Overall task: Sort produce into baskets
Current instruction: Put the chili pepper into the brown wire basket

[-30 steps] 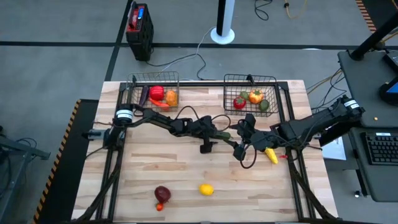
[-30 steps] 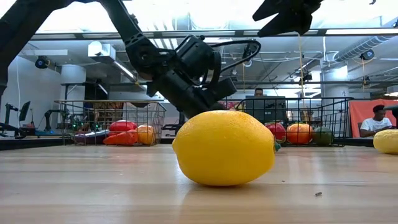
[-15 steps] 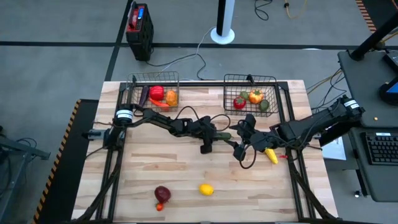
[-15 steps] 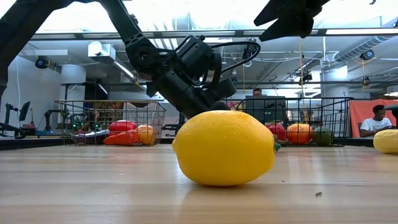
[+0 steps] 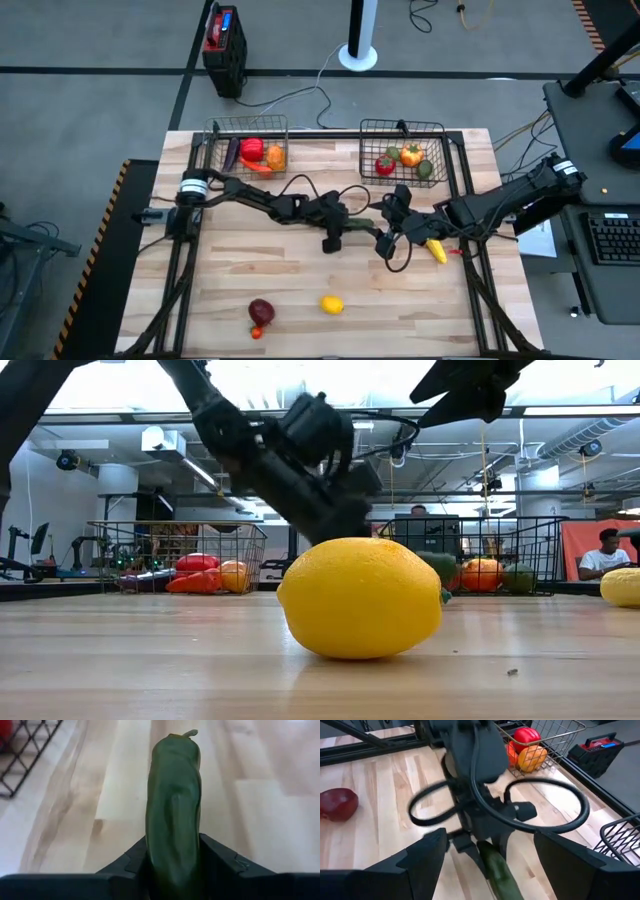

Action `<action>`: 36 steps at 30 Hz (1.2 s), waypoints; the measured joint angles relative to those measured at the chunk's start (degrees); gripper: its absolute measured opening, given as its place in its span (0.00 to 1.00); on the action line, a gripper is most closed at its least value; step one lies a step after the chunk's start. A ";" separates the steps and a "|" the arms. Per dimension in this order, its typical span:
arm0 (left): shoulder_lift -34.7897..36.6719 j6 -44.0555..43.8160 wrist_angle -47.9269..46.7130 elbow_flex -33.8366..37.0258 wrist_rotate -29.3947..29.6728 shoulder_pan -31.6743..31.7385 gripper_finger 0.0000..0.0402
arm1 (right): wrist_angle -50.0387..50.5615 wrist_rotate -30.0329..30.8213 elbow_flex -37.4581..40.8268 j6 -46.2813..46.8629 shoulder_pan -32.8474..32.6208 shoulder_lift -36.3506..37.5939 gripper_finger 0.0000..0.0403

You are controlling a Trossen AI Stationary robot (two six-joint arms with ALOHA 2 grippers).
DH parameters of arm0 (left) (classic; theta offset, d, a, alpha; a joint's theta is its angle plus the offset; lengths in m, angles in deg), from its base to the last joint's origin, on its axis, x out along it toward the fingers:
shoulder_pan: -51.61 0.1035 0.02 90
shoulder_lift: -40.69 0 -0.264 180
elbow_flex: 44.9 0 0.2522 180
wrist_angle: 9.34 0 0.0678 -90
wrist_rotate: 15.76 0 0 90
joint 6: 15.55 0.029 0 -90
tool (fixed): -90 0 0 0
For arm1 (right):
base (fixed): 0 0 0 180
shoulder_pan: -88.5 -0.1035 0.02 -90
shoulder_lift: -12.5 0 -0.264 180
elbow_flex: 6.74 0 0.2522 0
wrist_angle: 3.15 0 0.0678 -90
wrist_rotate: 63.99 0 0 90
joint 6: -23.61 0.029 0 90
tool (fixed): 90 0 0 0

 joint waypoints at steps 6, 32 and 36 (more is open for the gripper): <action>6.31 1.59 -10.35 0.02 0.09 -1.59 0.29 | 0.11 -0.39 0.00 1.21 0.02 0.37 0.73; 47.68 -5.26 -47.52 9.05 30.81 -4.71 0.29 | 0.45 -0.66 0.02 3.13 0.02 0.79 0.73; 53.00 -5.66 -53.60 9.05 33.63 -0.75 0.29 | 0.48 -0.59 0.02 3.12 0.02 0.79 0.72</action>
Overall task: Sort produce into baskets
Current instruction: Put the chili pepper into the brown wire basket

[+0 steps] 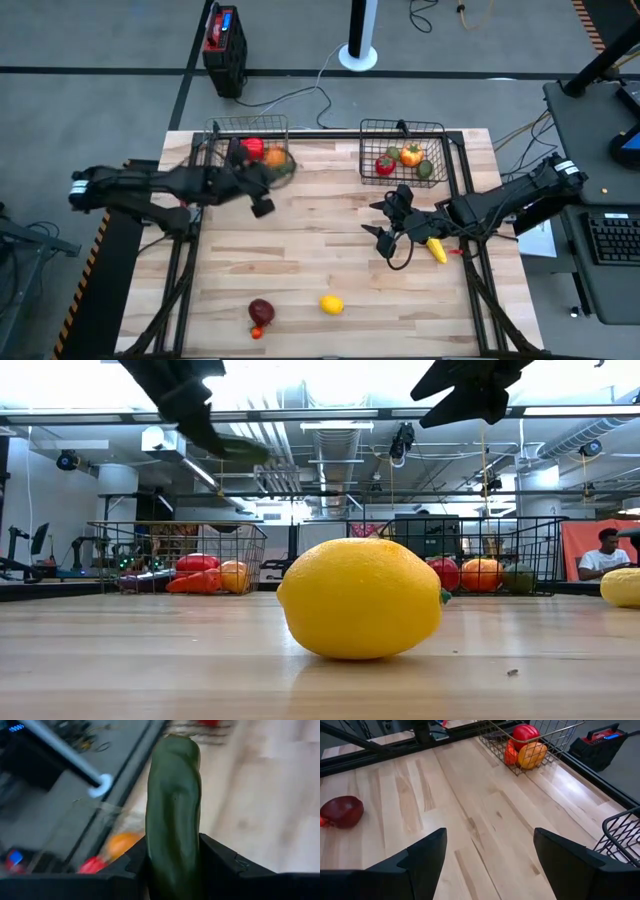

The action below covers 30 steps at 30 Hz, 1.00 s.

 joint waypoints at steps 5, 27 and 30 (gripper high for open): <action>4.37 -0.01 -5.58 0.00 1.36 8.53 0.29 | -0.04 0.02 0.00 0.01 0.00 0.00 0.71; -4.50 8.11 -23.47 -6.12 -18.73 42.67 0.29 | -0.04 0.10 0.00 0.43 0.00 -0.13 0.71; -7.40 10.53 -25.91 -7.71 -19.32 44.04 0.29 | -0.04 0.15 0.00 0.43 0.00 -0.13 0.71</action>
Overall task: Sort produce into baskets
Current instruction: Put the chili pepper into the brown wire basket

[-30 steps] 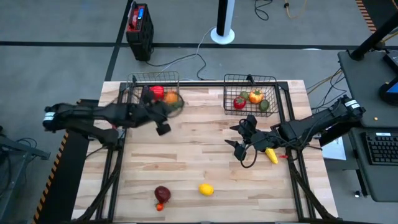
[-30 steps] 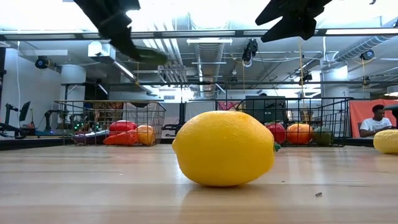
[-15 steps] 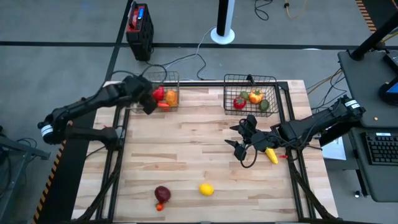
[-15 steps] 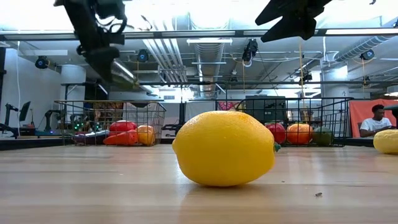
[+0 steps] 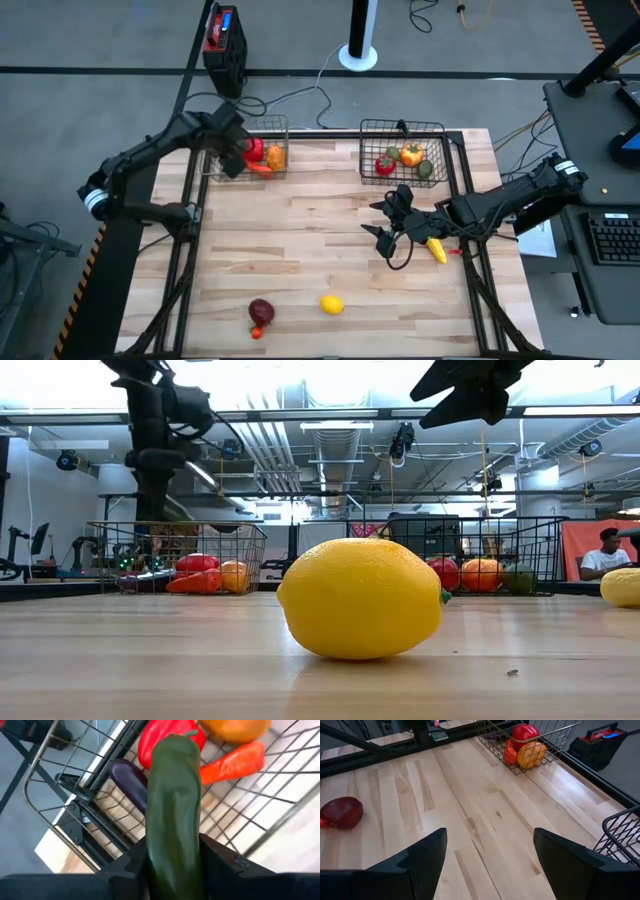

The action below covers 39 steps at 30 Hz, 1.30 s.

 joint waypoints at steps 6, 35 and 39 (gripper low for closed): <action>-6.05 3.61 -2.94 -2.62 -0.05 1.19 0.29 | 0.02 0.02 0.00 0.00 0.00 0.00 0.71; -14.97 15.67 -6.59 -6.36 -3.08 1.29 0.29 | -0.37 -0.09 1.70 2.84 0.00 -0.02 0.71; -14.97 16.50 -5.91 -6.34 -3.07 1.29 0.30 | -0.43 -0.09 1.70 2.88 0.00 -0.02 0.71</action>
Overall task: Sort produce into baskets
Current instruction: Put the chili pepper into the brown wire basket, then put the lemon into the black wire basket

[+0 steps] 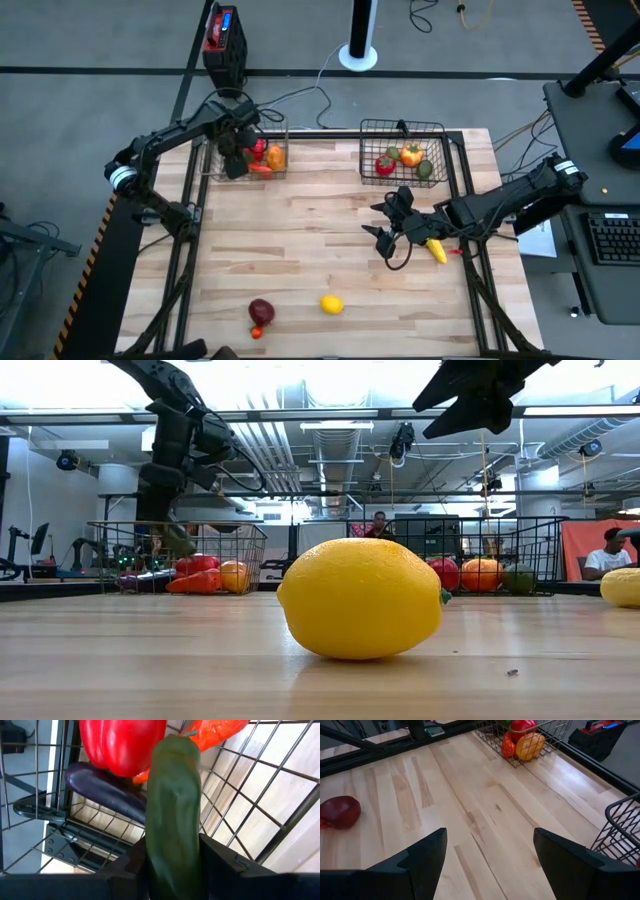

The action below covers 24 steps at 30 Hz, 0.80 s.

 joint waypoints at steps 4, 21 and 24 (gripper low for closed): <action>0.00 0.04 0.28 0.02 0.00 0.00 0.30 | -0.53 -0.16 0.00 0.07 0.00 0.00 0.71; 0.01 0.19 2.97 0.55 0.09 0.00 0.42 | -0.57 -0.48 0.00 0.05 0.00 0.00 0.71; 0.02 0.12 3.40 0.55 0.09 0.00 0.47 | -0.57 -0.48 0.00 0.03 0.00 0.00 0.71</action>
